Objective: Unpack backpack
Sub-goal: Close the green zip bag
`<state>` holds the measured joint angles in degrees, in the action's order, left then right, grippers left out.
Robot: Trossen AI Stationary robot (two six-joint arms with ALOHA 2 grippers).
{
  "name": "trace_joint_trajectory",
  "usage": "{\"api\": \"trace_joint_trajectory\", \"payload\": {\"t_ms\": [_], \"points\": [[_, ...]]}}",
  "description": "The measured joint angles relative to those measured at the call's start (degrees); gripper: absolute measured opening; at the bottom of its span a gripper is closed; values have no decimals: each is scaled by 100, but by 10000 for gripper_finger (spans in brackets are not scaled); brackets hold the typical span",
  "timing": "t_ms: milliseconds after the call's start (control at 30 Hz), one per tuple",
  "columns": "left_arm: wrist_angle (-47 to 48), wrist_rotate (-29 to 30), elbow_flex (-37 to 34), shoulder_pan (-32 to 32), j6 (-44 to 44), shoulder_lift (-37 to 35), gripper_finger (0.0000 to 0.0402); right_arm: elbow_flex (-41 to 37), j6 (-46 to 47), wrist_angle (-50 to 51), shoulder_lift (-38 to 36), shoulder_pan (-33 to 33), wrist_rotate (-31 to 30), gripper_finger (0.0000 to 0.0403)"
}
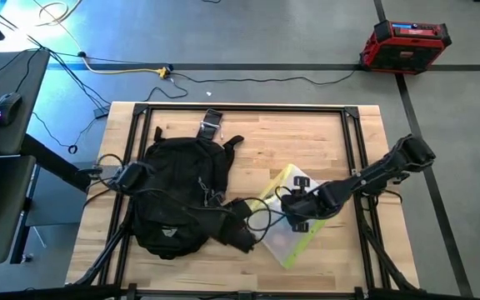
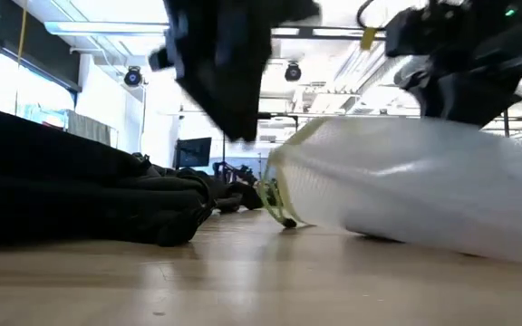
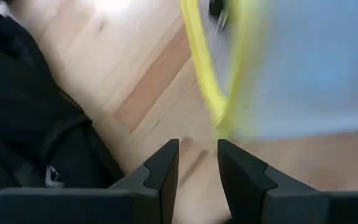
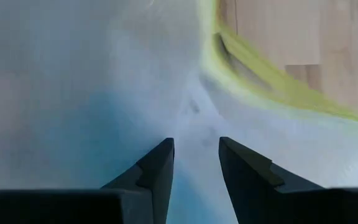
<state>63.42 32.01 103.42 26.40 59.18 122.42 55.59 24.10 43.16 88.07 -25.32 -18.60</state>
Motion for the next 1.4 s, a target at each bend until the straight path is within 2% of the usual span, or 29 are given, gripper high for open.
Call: {"api": "trace_joint_trajectory", "payload": {"t_ms": [200,300,400,500,633,800,1033,1133,1400], "points": [[-843,150,13,390,980,-142,92,4,140,130,-243,-352,-526,117],[-1160,-69,13,514,1474,55,94,7,161,124,-352,-477,-638,117],[-1078,-407,9,591,1987,245,106,11,162,121,-463,-596,-686,117],[-1099,-605,5,643,2296,266,128,17,159,113,-508,-713,-785,117],[-1440,-745,-341,541,2331,220,168,17,161,100,-509,-789,-821,117],[-2420,-1141,-1046,267,2313,205,214,17,204,100,-512,-902,-829,117],[-3554,-791,-1715,-56,2094,196,231,22,290,120,-513,-1035,-825,117],[-4245,-587,-1762,-113,1814,203,231,24,302,120,-515,-1068,-825,117],[-5033,663,-1762,-107,1682,203,232,15,294,125,-515,-1073,-820,117]]}}
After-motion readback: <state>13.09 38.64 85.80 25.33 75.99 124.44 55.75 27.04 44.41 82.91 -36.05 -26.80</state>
